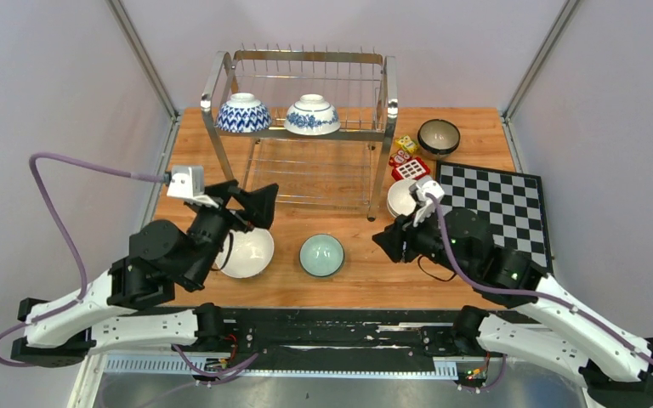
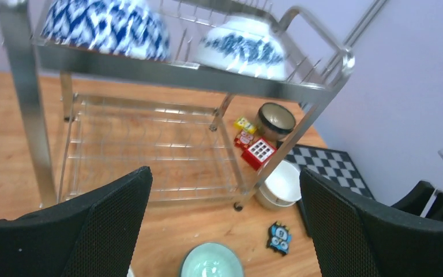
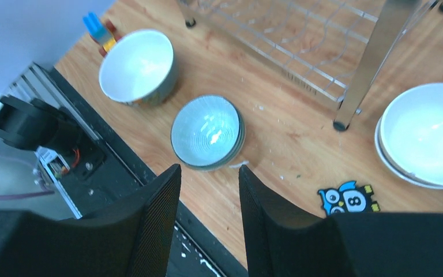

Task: Unload the bowls from the dish rack
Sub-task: Pick up the bowl from the dish rack.

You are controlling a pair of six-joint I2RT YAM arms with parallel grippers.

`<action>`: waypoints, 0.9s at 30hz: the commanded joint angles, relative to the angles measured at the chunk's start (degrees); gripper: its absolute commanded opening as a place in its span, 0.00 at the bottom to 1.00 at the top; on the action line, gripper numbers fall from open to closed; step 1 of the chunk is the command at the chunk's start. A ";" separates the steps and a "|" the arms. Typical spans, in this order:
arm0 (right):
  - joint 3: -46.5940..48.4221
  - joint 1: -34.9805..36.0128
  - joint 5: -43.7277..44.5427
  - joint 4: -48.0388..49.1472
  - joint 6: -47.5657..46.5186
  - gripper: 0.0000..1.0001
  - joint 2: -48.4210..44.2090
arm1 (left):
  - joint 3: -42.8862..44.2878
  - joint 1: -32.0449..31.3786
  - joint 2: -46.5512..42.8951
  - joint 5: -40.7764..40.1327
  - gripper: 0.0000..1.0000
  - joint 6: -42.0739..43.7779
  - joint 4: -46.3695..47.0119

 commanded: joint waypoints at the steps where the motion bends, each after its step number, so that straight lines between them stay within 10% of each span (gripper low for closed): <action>1: -1.11 0.54 2.95 4.07 -2.18 0.46 -4.00 | 11.93 2.17 9.68 3.86 1.00 7.09 1.84; 9: -1.41 0.59 2.05 5.30 -1.36 0.45 -4.47 | 18.49 25.76 18.78 35.86 1.00 -22.26 2.33; 16: -1.59 0.59 2.45 5.51 -1.34 0.45 -5.93 | 1.58 25.75 18.49 37.36 1.00 -46.85 24.64; 27: -3.14 0.59 3.63 4.45 -1.01 0.45 -10.10 | -6.21 25.75 21.07 28.94 0.98 -49.73 42.19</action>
